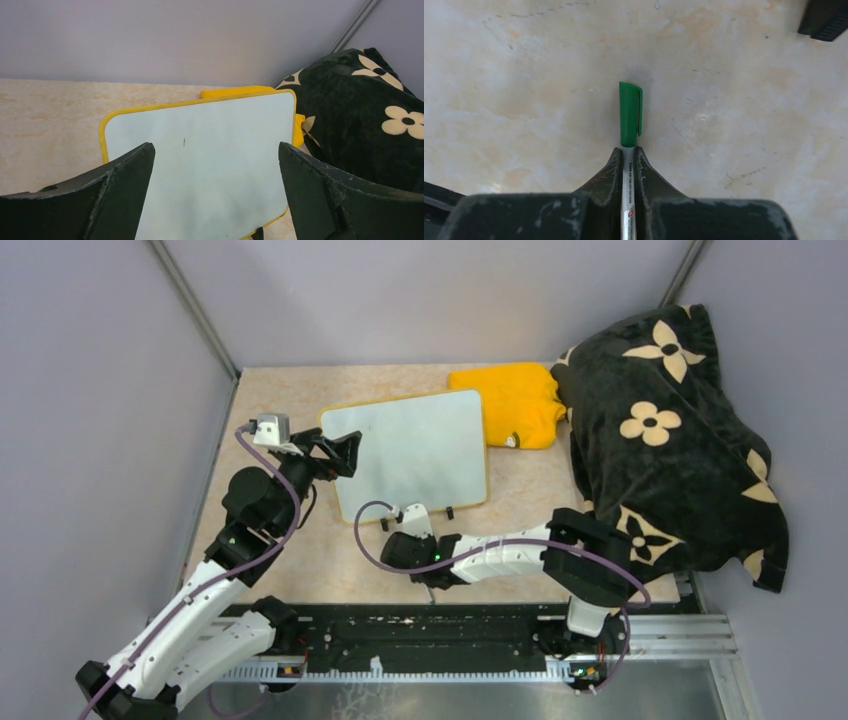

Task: Write a sentence on the whiteboard
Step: Open the whiteboard marker at the center of the board.

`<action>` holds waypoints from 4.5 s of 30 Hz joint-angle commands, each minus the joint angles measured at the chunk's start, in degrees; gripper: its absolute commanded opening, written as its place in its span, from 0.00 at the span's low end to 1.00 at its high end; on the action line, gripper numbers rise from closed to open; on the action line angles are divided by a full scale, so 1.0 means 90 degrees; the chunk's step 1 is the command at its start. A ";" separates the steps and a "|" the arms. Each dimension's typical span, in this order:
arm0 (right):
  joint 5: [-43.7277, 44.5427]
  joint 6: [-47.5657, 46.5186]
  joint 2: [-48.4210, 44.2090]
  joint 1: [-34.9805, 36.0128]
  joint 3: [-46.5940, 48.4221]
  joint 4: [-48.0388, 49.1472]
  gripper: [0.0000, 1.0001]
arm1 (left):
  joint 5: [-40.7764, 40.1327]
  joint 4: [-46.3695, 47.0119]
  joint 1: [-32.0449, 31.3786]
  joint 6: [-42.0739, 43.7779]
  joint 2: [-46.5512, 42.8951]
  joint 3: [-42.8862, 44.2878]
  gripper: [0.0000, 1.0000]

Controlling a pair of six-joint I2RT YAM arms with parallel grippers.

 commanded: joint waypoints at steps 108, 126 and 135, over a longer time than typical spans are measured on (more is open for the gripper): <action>-0.1762 -0.2318 -0.5995 -0.0642 -0.2311 0.3144 0.00 | 0.2168 -0.1645 -0.0104 -0.2920 0.0815 0.0360 0.99; -0.2047 -0.2203 -0.5512 -0.0642 -0.2236 0.3555 0.00 | 0.4299 0.0617 -0.0107 -0.2267 0.0783 -0.0533 0.99; -0.1769 -0.2194 -0.5434 -0.0642 -0.2213 0.3765 0.00 | 0.5620 0.1564 -0.0105 -0.2815 0.0887 -0.0867 0.96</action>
